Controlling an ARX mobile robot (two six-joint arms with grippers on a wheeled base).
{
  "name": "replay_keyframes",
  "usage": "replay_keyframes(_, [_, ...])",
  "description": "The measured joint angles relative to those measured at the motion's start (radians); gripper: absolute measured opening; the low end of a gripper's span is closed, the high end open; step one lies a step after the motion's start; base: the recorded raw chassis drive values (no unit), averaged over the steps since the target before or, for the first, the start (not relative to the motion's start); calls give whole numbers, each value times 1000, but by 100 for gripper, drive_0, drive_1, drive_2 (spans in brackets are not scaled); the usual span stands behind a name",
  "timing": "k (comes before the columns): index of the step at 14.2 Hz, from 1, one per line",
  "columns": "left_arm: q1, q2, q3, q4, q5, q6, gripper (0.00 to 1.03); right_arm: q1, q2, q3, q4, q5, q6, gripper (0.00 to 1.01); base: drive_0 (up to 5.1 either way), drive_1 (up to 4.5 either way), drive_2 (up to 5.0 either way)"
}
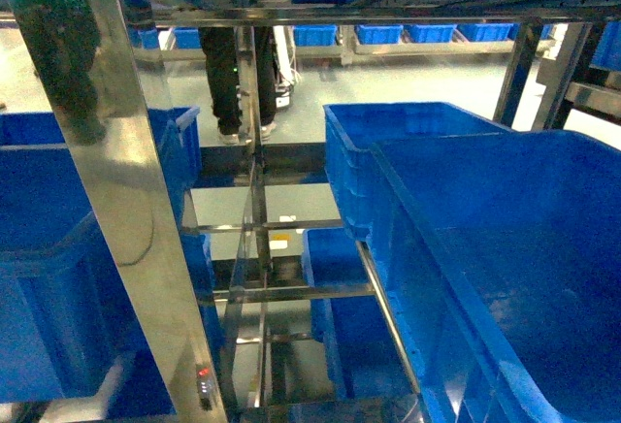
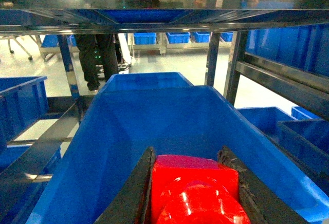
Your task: Pick red block from blue box to shelf
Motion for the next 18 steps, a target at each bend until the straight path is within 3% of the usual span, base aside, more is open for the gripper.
replay_keyframes(18, [0, 0, 0, 0, 0, 0, 98, 0, 0, 0, 0, 0, 0, 28, 0, 0, 0])
